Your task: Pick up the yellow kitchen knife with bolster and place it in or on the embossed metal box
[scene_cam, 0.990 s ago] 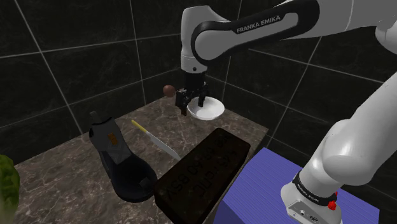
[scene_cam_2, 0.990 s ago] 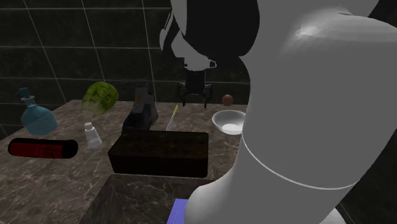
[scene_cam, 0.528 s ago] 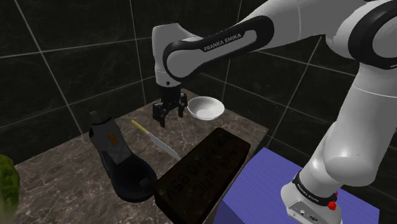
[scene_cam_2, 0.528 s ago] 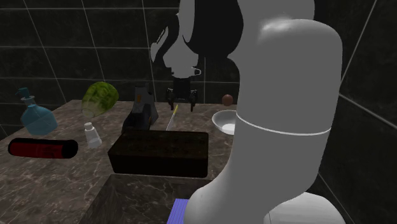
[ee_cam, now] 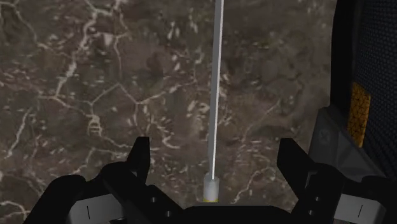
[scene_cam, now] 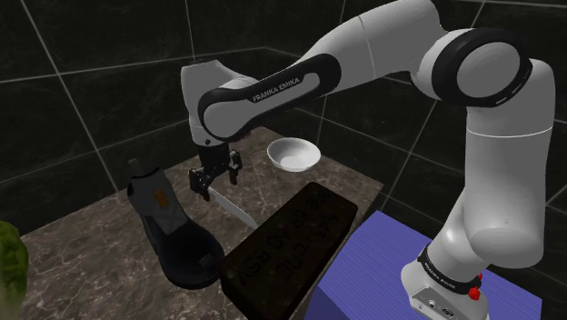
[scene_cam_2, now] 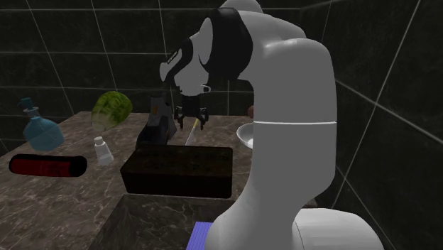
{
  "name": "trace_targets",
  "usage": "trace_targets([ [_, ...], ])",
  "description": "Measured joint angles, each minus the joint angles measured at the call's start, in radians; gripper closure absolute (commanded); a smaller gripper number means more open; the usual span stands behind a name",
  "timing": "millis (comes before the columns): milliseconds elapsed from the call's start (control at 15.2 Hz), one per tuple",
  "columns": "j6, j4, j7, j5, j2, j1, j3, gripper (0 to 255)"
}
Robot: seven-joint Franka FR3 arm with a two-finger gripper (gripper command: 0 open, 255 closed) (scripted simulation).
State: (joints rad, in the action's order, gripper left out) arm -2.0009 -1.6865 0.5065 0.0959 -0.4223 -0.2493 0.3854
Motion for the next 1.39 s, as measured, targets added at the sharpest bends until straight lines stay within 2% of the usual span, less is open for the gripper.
trace_targets([
  [462,-0.067,-0.032,0.009,0.015,-0.038,-0.008,-0.007,0],
  [792,-0.071,-0.033,0.01,0.017,-0.04,-0.008,-0.007,0],
  [858,-0.071,-0.033,0.01,0.017,-0.04,-0.008,-0.007,255],
  [1386,-0.071,-0.033,0.01,0.017,-0.04,-0.008,-0.007,255],
])
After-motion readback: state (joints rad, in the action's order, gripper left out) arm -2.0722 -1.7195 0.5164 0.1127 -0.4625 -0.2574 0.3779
